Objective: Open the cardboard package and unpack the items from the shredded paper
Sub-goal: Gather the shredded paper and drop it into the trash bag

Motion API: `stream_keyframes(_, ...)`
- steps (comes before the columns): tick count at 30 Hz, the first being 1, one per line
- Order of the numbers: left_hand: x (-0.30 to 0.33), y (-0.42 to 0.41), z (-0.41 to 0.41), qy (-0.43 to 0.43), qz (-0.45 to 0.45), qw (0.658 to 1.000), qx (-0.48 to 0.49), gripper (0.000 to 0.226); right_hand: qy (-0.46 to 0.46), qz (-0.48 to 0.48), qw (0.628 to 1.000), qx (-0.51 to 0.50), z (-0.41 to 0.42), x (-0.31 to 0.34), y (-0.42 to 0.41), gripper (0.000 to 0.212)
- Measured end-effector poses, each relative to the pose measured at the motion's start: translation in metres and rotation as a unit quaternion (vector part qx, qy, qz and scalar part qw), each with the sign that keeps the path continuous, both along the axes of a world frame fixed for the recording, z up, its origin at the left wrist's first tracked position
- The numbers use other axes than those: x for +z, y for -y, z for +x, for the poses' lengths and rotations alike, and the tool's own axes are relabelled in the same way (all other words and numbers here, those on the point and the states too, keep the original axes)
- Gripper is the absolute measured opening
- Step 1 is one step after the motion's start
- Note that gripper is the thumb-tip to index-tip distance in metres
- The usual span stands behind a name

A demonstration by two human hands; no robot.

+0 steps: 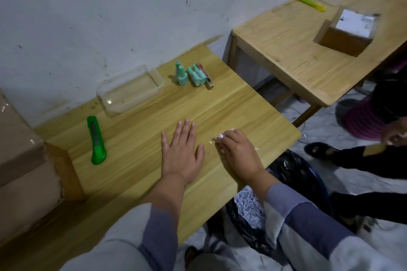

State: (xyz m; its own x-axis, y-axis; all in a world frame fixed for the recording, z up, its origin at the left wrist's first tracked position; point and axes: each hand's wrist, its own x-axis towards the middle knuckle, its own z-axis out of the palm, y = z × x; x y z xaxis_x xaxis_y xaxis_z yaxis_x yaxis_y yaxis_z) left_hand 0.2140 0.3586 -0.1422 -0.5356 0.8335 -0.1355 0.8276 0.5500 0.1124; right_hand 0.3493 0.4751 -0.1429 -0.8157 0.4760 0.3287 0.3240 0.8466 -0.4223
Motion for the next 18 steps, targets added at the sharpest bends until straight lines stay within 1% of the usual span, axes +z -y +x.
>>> stream_keyframes(3,-0.001,0.000,0.000,-0.001,0.006,1.000,0.002,0.073,-0.005,0.005,0.999,-0.048,0.021,-0.001,0.000,0.021)
stream_keyframes(7,-0.001,0.001,0.000,0.000,0.017,1.000,0.002,0.073,0.018,0.010,0.991,-0.131,0.066,-0.001,-0.001,0.013)
stream_keyframes(9,-0.002,0.001,0.000,-0.002,0.020,1.000,0.002,0.069,0.024,0.010,0.982,-0.190,0.093,-0.003,0.002,0.010)
stream_keyframes(12,-0.003,0.001,0.000,-0.006,0.023,1.000,0.000,0.065,0.040,-0.022,0.960,-0.276,0.128,-0.011,0.006,0.013)
stream_keyframes(14,-0.003,0.001,-0.001,-0.003,0.028,1.000,0.002,0.064,0.088,-0.066,0.947,-0.303,0.142,-0.019,0.005,0.015)
stream_keyframes(16,-0.003,0.001,-0.002,0.003,0.034,0.999,0.005,0.063,0.158,-0.112,0.935,-0.295,0.150,-0.021,0.003,0.021)
stream_keyframes(18,-0.004,0.000,-0.003,0.007,0.033,0.999,0.007,0.063,0.192,-0.138,0.925,-0.297,0.153,-0.014,0.004,0.025)
